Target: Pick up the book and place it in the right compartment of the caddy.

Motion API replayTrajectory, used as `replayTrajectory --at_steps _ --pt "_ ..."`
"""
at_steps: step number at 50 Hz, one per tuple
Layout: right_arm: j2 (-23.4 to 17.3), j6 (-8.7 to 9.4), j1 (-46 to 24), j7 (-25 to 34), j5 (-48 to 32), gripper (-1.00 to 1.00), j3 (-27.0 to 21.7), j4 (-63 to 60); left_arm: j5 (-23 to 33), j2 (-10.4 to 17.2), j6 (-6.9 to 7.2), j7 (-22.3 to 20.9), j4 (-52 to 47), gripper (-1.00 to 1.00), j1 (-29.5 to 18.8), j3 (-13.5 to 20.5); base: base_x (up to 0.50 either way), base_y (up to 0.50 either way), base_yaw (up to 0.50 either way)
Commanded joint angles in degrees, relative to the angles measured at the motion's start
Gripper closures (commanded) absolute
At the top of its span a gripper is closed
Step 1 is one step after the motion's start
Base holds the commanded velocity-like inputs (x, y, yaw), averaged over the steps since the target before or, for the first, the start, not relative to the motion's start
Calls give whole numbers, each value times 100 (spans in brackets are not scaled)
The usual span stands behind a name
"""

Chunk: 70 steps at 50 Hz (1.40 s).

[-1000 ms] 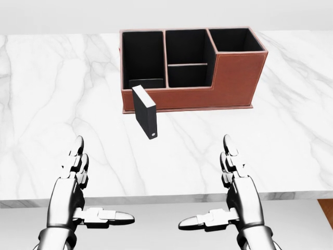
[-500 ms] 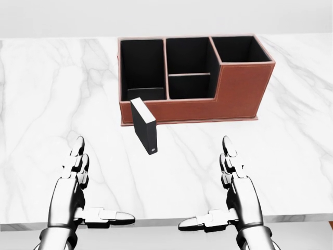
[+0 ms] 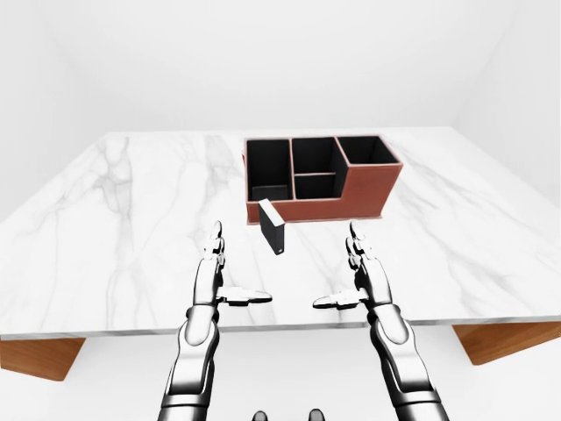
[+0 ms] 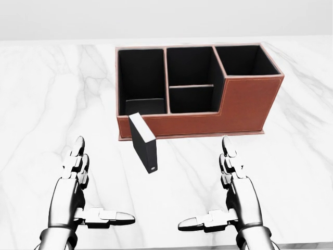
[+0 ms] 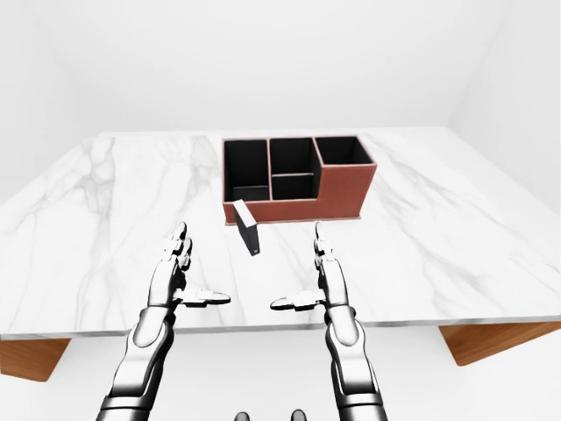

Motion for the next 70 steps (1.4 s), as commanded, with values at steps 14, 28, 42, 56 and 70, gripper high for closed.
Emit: replayTrajectory --at_steps 14,28,42,56,70 --pt "0 0 0 -5 -4 -100 5 -5 17 0 -33 18 54 -100 -17 5 19 0 0" --pt "5 0 23 23 -9 -100 28 -23 67 -1 -66 39 112 -100 -33 -12 23 0 0" --pt "5 0 -6 25 -4 -100 21 54 96 1 -67 50 124 -100 -36 -17 23 0 0" --pt "8 0 19 28 -14 -100 34 49 103 2 -65 47 123 -100 -25 -15 24 0 0" --pt "12 0 12 21 -20 -100 40 43 109 0 -61 51 136 -100 -39 -16 23 0 0"
